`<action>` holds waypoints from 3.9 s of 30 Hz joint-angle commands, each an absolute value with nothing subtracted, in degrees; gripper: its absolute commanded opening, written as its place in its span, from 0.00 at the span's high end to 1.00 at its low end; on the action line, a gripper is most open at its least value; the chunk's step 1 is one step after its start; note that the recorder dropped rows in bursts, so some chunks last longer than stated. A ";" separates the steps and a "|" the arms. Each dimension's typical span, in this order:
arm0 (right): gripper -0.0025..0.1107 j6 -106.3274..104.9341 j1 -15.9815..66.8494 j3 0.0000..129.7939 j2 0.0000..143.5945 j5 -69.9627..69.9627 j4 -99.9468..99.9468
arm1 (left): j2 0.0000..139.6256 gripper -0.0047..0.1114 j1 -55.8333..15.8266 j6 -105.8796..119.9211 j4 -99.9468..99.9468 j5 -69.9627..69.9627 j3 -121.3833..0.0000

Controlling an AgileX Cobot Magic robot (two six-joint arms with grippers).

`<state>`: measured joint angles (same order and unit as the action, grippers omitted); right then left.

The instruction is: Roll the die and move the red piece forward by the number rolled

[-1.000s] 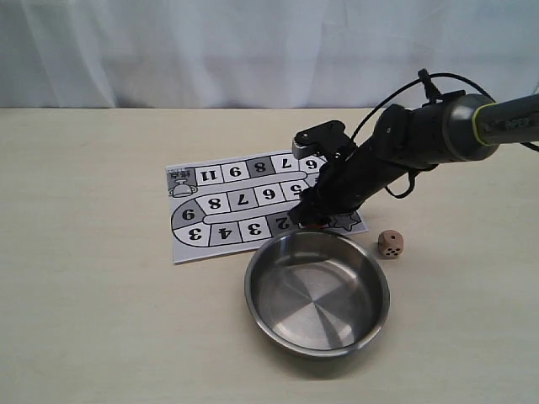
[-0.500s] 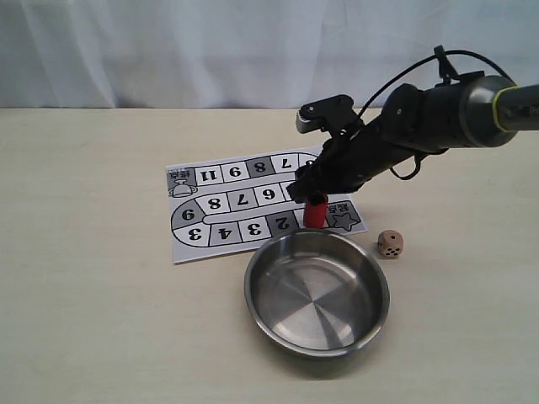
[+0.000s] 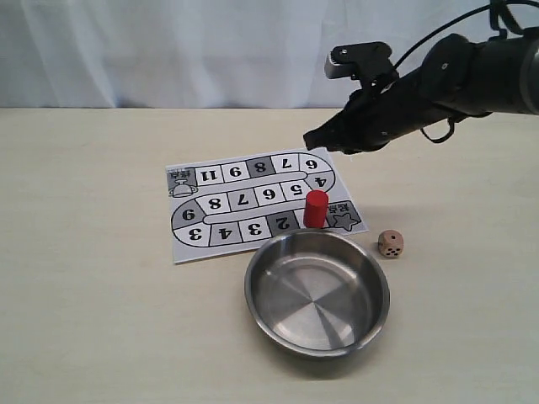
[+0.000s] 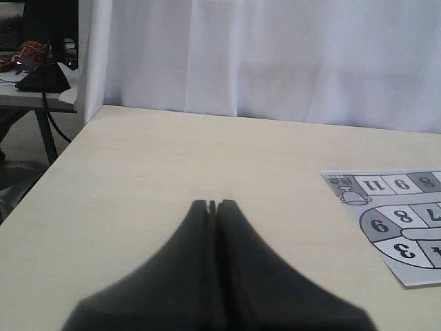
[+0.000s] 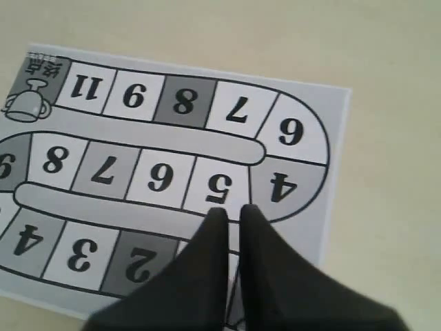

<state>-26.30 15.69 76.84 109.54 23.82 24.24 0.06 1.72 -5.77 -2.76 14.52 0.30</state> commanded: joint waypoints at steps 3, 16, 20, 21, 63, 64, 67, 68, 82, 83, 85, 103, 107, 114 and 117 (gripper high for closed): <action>0.94 -25.70 9.90 76.96 108.44 27.34 22.04 | 0.00 0.96 1.36 -5.76 -2.91 13.88 0.00; 0.94 -25.70 -1.51 76.96 108.44 36.66 18.76 | 0.00 0.96 1.36 -5.76 -2.91 13.88 0.00; 0.94 -25.22 -2.67 76.96 108.44 39.27 16.44 | 0.00 0.96 1.36 -5.76 -2.91 13.88 0.00; 0.94 -23.60 -2.67 76.96 108.44 39.67 15.05 | 0.00 0.96 1.36 -5.76 -2.91 13.88 0.00; 0.94 -9.74 -2.56 52.49 41.27 46.15 -1.61 | 0.00 0.96 1.36 -5.76 -2.87 13.88 0.00; 0.94 -9.74 -2.56 52.20 37.98 46.15 -0.71 | 0.00 0.96 1.36 -5.76 -2.87 13.88 0.00; 0.94 -9.82 -2.56 51.61 29.30 46.25 0.93 | 0.00 0.96 1.36 -5.76 -2.87 13.88 0.00; 0.94 -9.82 -2.56 51.61 27.08 46.72 1.33 | 0.00 0.96 1.36 -5.76 -2.87 13.88 0.00; 0.94 -10.38 -2.56 49.88 0.53 49.30 5.19 | 0.00 0.96 1.36 -5.76 -2.73 13.88 0.00; 0.94 -10.97 -2.56 49.41 0.00 49.15 5.36 | 0.00 0.96 1.36 -5.76 -2.73 13.88 0.00; 0.94 -11.26 -2.56 48.74 0.00 48.74 5.36 | 0.00 0.96 1.36 -5.76 -2.73 13.88 0.00; 0.94 -11.29 -2.56 24.01 0.00 18.11 5.56 | 0.00 0.96 1.36 -5.76 -2.73 13.88 0.00; 0.94 -11.15 -2.56 14.54 0.00 13.32 5.27 | 0.00 0.96 1.36 -5.76 -2.78 13.88 0.00; 0.94 -12.56 -2.56 1.51 0.00 -2.25 4.31 | 0.00 0.96 1.36 -5.76 -2.78 13.88 0.00; 0.94 -12.81 -2.56 0.00 0.00 -0.90 4.31 | 0.00 0.96 1.36 -5.76 -2.78 13.88 0.00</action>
